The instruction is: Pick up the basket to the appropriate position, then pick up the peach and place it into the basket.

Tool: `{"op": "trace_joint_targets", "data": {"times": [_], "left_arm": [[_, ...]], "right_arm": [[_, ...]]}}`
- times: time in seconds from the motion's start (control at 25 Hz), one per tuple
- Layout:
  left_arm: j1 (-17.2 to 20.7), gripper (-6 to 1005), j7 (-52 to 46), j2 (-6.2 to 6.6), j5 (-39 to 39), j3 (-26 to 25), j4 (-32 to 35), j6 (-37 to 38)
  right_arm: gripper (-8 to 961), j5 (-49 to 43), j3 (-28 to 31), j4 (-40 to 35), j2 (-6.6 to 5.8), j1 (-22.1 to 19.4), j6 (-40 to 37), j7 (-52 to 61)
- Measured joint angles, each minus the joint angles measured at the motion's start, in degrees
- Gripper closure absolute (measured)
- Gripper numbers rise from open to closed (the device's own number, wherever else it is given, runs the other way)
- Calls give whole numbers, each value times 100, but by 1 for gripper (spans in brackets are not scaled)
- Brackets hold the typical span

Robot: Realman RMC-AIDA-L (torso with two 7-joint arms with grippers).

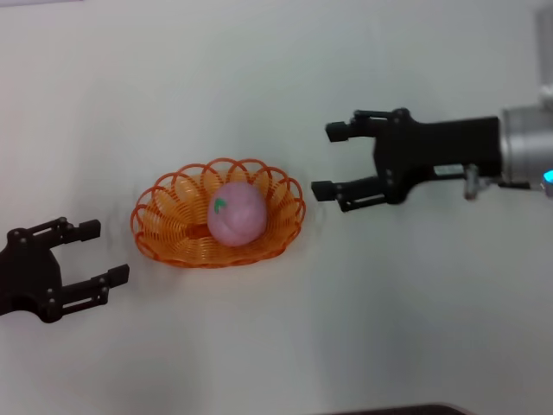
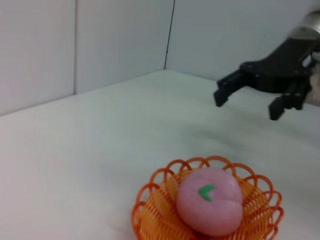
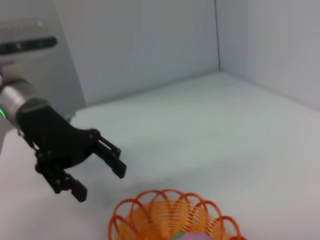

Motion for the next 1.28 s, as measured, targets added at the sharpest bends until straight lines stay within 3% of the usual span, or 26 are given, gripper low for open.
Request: {"op": "trace_joint_targets", "data": {"times": [0.2,0.52,0.76,1.28], "left_arm": [[29,248,5,-1,-65,-19,-11,-4],[49,248,26,-1,-72,-63,-60,-42],[55,248,40,-1,-72,-65,-72,-59],[46,248,68,-1,-156,-65,-242,-227]], "right_arm": [[4,433,464,546,-11,-519,-295,-924],[4,395,1271,1522,-40,-873,-486,-2109],[3,385,1460,1967,-45,-910,-346,-2546],[3,387,1398,2182,-19,-873,-364,-3326]]}}
